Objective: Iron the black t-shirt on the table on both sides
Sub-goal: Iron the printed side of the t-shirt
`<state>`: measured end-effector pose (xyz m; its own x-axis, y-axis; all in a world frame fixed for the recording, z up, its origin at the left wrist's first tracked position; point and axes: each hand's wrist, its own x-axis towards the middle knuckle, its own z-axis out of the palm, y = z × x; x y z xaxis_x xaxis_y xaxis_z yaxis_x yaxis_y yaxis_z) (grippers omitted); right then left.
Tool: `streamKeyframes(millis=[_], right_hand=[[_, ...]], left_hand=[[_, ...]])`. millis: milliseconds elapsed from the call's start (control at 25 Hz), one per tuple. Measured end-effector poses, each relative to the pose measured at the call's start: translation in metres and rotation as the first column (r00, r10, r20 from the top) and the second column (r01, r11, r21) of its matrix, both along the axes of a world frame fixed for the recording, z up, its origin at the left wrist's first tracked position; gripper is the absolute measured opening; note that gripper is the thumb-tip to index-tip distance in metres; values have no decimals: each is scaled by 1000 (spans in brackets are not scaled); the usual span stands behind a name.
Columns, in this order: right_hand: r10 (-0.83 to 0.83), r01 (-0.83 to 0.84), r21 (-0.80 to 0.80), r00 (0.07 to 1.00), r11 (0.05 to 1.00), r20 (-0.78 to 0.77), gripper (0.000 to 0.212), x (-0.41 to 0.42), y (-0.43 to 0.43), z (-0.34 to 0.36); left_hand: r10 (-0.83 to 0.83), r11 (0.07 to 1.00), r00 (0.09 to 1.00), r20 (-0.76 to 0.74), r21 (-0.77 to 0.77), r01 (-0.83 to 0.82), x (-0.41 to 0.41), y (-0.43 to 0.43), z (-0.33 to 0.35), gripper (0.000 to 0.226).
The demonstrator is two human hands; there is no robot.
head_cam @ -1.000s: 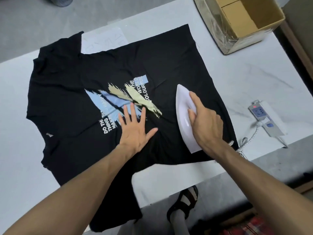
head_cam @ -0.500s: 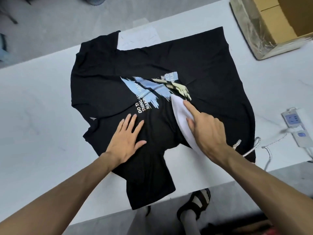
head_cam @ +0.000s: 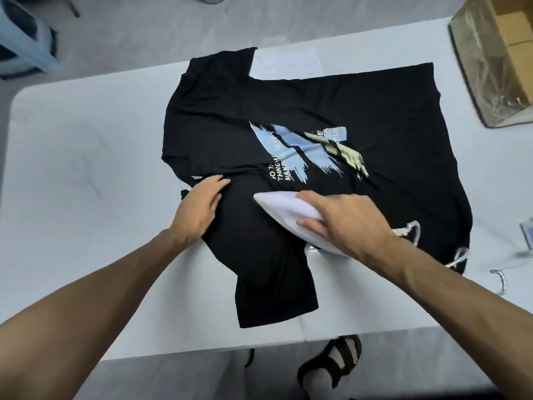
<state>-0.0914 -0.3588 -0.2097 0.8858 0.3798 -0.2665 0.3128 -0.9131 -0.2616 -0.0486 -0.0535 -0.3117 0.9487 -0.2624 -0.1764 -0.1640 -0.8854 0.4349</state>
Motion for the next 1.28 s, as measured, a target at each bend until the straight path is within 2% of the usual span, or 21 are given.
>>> streamKeyframes(millis=[80,160,200,320,480,520,600,680,760,800,960,1040,1160,1240,1280], right_hand=[[261,-262,-36,964,964,-44,39,4,40,-4],[356,-358,-78,934,931,-38,36,6,72,-16],[363,-364,-97,931,926,-33,35,6,83,-23],[361,-360,-137,932,923,-13,31,6,97,-35],[334,-326,-155,942,933,33,30,6,105,-36],[320,-313,-154,947,937,26,31,5,110,-37],[316,-309,-167,948,936,20,35,0,117,-42],[304,-292,-185,952,938,35,38,-3,119,-46],[316,-300,-200,947,933,54,39,-4,116,-46],[329,-312,-192,943,930,60,39,-6,115,-46],[432,-414,-179,898,893,80,35,-43,103,-49],[448,-436,-208,894,875,14,32,-70,94,-47],[466,-466,-150,884,872,-38,32,-97,83,-51],[450,-447,-148,893,882,-20,32,-101,84,-51],[425,-418,-151,905,896,12,32,-99,87,-52]], left_hand=[[-118,988,982,-148,84,132,5,22,1,45],[-251,928,936,-246,215,305,12,30,3,51],[-281,895,923,-261,276,350,14,30,5,53],[-337,831,925,-174,406,379,19,23,8,53],[-360,790,933,-1,533,305,19,15,9,38],[-359,786,933,33,549,283,21,11,9,37],[-407,822,907,113,477,309,26,0,4,35],[-485,807,872,64,416,418,27,-9,-7,54],[-555,684,828,-84,521,511,27,-11,-21,68],[-557,647,823,-112,563,515,27,-7,-26,70],[-526,692,842,-123,513,508,30,0,-28,74],[-534,692,837,-115,510,512,31,0,-28,74],[-498,706,859,-117,520,480,25,-6,-22,70],[-502,744,864,-27,496,448,10,-11,-16,63],[-461,808,887,38,431,402,1,-11,-12,57]])
